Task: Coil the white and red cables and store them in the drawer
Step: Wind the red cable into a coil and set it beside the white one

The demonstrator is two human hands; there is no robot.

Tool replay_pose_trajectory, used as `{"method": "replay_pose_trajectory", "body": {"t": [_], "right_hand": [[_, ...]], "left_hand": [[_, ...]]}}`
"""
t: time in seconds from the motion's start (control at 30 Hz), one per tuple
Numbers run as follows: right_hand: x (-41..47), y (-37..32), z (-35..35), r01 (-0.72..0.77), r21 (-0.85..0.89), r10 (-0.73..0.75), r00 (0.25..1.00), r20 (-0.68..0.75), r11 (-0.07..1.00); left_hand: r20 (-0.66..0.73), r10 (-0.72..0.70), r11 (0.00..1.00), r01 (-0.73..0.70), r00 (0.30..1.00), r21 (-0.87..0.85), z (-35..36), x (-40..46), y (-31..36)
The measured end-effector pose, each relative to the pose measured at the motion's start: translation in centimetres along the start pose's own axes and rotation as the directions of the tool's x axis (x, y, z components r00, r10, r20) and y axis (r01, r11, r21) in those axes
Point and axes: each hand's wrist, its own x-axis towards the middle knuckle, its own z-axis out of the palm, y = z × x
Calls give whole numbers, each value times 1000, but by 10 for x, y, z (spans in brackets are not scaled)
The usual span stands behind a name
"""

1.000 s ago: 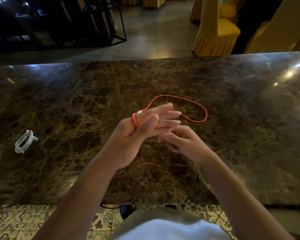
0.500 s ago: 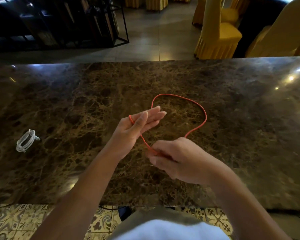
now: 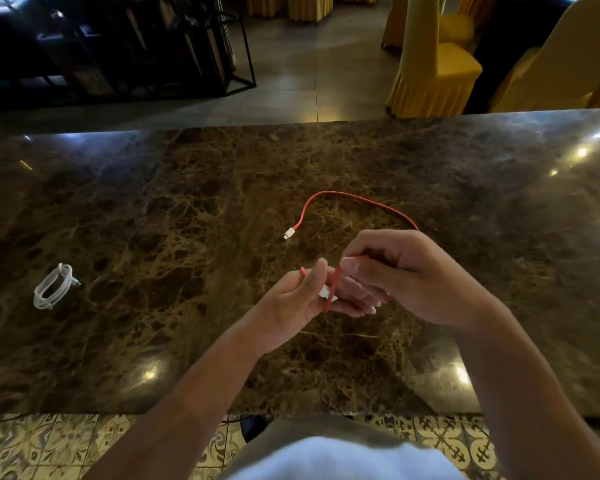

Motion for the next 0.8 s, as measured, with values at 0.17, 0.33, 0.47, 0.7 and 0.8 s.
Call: {"method": "replay_pose_trajectory", "body": {"t": [0.17, 0.33, 0.47, 0.7, 0.8], "right_hand": [[3, 2, 5, -13, -61, 12, 1000, -14, 998], [6, 4, 4, -51, 7, 50, 995, 92, 999], [8, 9, 6, -31, 36, 29, 998, 50, 999], [9, 6, 13, 37, -144, -22, 994, 103, 989], [9, 9, 16, 39, -172, -11, 987, 162, 984]], "left_hand": [[-5, -12, 996, 12, 1000, 86, 7, -2, -9], [-68, -62, 985, 72, 996, 159, 9, -5, -14], [-138, -61, 967, 93, 989, 237, 8, 0, -13], [-118, -27, 972, 54, 993, 230, -4, 2, -12], [-93, -28, 961, 52, 995, 271, -5, 2, -13]]}}
